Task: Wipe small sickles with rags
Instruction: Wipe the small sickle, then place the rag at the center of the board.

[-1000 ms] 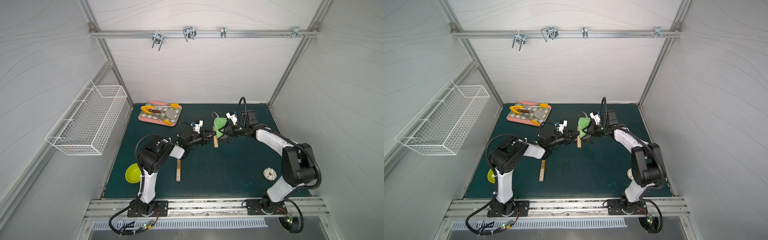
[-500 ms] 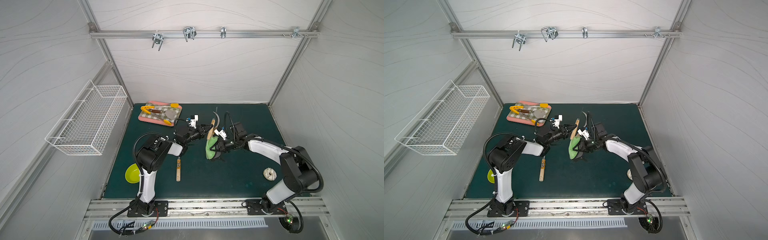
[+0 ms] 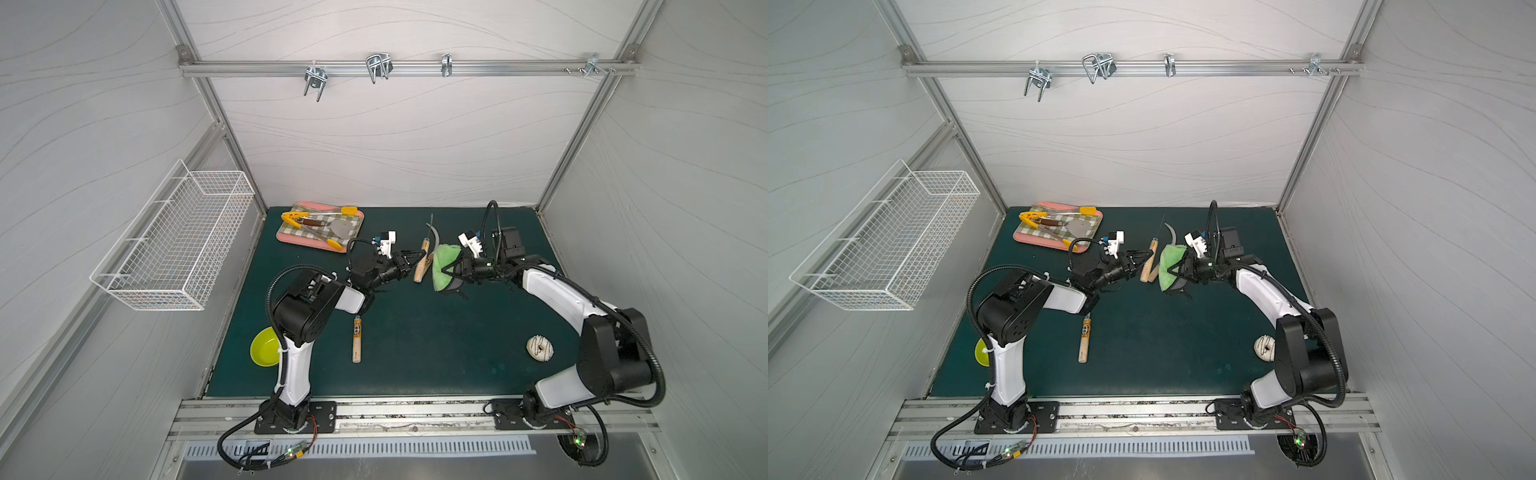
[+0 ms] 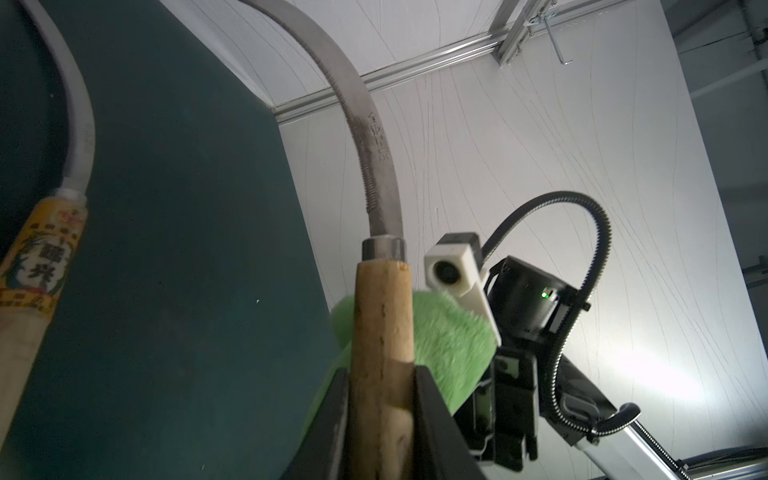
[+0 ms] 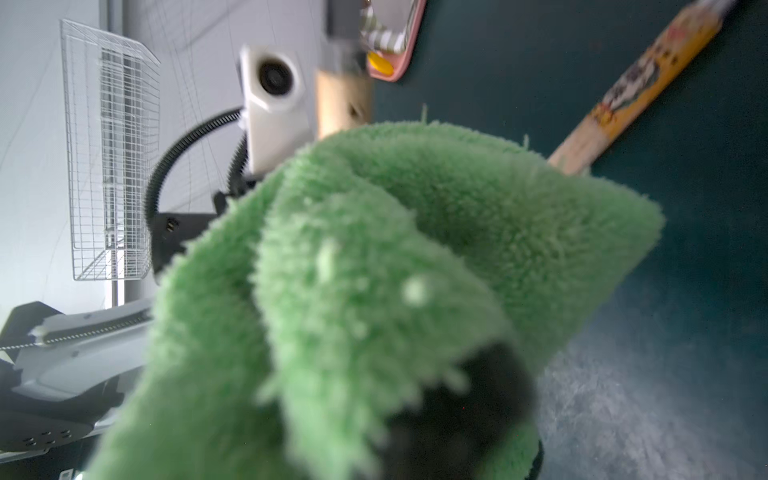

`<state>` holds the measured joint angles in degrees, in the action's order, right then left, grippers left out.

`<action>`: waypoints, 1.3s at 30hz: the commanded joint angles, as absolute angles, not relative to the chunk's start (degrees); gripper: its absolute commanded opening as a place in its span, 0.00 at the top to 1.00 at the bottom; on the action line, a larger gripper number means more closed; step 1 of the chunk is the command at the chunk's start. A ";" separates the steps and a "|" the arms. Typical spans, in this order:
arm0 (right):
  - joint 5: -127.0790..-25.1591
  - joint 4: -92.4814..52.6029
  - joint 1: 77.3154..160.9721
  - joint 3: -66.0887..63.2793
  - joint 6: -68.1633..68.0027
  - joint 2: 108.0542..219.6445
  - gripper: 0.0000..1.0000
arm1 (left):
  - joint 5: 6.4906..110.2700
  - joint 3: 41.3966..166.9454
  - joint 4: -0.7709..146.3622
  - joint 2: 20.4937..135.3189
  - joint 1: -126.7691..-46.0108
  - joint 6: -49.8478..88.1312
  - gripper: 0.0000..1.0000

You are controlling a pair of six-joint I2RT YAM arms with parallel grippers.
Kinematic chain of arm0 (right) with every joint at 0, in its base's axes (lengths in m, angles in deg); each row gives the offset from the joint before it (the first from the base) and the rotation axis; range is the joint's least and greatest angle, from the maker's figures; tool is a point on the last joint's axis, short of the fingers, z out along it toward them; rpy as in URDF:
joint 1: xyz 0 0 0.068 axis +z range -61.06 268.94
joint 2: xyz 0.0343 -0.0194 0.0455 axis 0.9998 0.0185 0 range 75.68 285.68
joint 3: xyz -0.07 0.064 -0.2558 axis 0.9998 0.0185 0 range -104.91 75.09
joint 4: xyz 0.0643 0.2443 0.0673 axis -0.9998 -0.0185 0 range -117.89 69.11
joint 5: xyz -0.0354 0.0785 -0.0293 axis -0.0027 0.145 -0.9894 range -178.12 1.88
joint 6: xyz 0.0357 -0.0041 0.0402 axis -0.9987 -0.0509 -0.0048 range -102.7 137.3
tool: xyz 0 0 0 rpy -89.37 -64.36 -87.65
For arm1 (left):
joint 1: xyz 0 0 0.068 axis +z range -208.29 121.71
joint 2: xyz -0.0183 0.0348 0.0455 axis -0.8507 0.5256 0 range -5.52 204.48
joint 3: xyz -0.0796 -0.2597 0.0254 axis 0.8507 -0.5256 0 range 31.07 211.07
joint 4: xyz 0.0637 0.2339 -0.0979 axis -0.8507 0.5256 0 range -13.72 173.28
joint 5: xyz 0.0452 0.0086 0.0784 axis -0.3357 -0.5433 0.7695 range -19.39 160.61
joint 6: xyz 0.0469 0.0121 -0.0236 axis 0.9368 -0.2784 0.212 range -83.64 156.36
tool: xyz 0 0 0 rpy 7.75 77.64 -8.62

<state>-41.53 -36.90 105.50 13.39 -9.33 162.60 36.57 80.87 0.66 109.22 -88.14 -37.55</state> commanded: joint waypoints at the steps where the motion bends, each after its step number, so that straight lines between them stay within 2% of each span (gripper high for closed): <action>1: -41.43 -36.98 105.63 8.23 -8.46 166.30 0.91 | 35.45 80.42 -4.58 106.44 -88.92 -37.58 1.00; 8: -40.39 -39.34 110.33 3.38 -6.74 171.92 0.91 | 35.89 81.37 -4.56 106.96 -89.39 -37.66 1.00; 20: -40.99 -34.58 114.98 20.99 -10.47 161.45 0.90 | 36.28 85.12 -4.58 109.20 -87.39 -38.32 1.00; 25: -45.44 -43.17 110.47 21.80 -7.30 155.63 0.90 | 35.91 83.97 -4.58 109.40 -87.21 -38.13 1.00; 29: -55.57 -54.98 105.92 18.53 -1.80 153.21 0.88 | 35.54 81.63 -4.58 108.12 -87.21 -37.30 1.00; 34: -67.67 -63.03 104.54 15.32 2.74 156.06 0.87 | 34.87 79.14 -4.58 107.37 -87.29 -36.88 1.00; 39: -71.32 -61.84 104.51 15.93 3.37 161.10 0.86 | 34.58 76.90 -4.50 106.28 -87.29 -35.93 1.00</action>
